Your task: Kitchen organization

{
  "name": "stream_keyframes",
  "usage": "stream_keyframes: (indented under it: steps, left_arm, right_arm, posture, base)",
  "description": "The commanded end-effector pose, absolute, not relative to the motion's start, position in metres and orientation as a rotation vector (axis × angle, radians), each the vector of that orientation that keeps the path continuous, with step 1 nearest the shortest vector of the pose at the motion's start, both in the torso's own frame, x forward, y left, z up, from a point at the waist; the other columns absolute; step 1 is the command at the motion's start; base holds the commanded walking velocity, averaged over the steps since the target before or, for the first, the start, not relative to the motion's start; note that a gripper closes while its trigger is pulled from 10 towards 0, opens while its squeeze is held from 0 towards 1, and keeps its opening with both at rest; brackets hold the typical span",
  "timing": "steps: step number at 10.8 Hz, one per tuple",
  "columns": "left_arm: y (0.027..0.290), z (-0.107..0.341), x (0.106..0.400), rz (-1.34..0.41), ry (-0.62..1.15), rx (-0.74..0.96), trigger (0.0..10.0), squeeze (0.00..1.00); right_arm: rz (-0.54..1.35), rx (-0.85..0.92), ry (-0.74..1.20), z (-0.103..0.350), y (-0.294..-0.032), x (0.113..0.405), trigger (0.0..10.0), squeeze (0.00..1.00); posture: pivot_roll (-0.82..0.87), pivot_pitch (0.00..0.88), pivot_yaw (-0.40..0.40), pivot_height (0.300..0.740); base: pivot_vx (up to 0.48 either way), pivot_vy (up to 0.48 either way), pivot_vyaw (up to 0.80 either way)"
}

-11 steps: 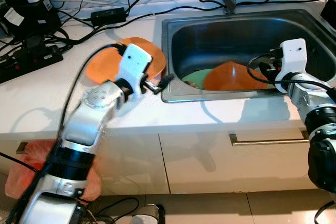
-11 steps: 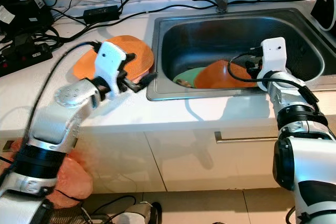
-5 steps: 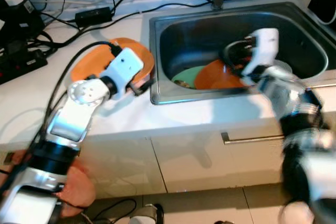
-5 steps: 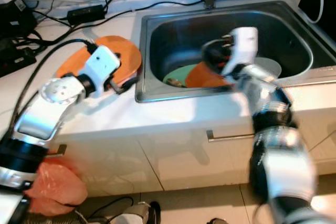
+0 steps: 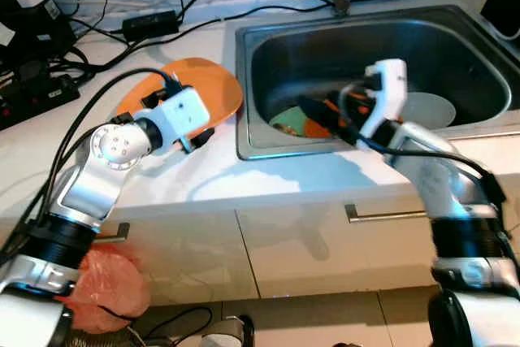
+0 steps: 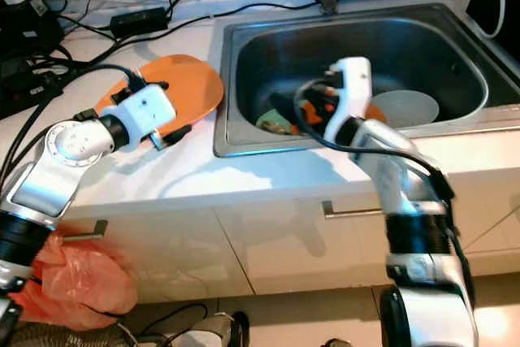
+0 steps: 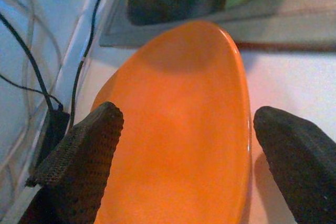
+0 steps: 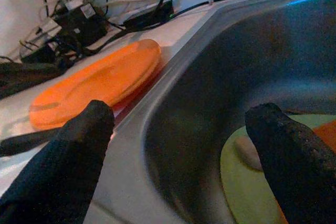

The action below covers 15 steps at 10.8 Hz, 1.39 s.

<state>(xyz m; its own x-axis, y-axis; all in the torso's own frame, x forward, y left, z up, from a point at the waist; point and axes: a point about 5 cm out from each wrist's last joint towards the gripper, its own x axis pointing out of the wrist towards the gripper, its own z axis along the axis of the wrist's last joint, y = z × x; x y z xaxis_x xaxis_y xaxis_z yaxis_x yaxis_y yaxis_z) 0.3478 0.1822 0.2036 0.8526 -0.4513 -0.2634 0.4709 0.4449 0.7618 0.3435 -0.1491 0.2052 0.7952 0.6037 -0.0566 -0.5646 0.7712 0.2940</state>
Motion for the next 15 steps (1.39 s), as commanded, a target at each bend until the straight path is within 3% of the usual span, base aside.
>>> stream_keyframes:
  steps: [1,5,9,10,11,12,15]
  left_arm:
    - [0.185,0.208,0.349,-0.583,0.022,0.988,10.0,0.0]
    - [0.182,0.211,0.351,-0.603,-0.022,0.95,10.0,0.0]
    - [0.192,0.187,0.351,-0.633,0.074,1.049,10.0,0.0]
    - [0.197,0.179,0.352,-0.627,0.095,1.07,7.8,0.0]
    - [0.199,0.176,0.353,-0.622,0.098,1.078,7.8,0.0]
    - [0.213,0.164,0.353,-0.577,0.139,1.079,0.0,0.0]
    - [0.226,0.151,0.353,-0.541,0.184,1.096,0.0,0.0]
  right_arm:
    - [0.662,0.294,0.151,0.209,-0.142,0.337,10.0,1.0]
    - [0.794,0.334,0.217,0.212,-0.124,0.309,10.0,1.0]
    - [0.855,0.314,0.324,0.196,-0.122,0.292,10.0,1.0]
    - [0.863,0.308,0.34,0.194,-0.121,0.29,10.0,1.0]
    - [0.865,0.305,0.343,0.193,-0.121,0.289,10.0,1.0]
    - [0.873,0.306,0.333,0.195,-0.119,0.289,10.0,1.0]
    - [0.889,0.3,0.332,0.197,-0.117,0.288,10.0,1.0]
  posture:
    - [0.2,0.107,0.128,0.74]
    - [0.19,0.1,0.128,0.74]
    - [0.19,0.096,0.128,0.74]
    - [0.19,0.091,0.126,0.74]
    - [0.19,0.089,0.125,0.74]
    - [0.18,0.086,0.125,0.74]
    - [0.18,0.085,0.123,0.74]
  base:
    - [0.0,0.0,0.0]
    - [0.0,0.0,0.0]
    - [0.0,0.0,0.0]
    - [0.0,0.0,0.0]
    - [0.0,0.0,0.0]
    - [0.0,0.0,0.0]
    - [0.0,0.0,0.0]
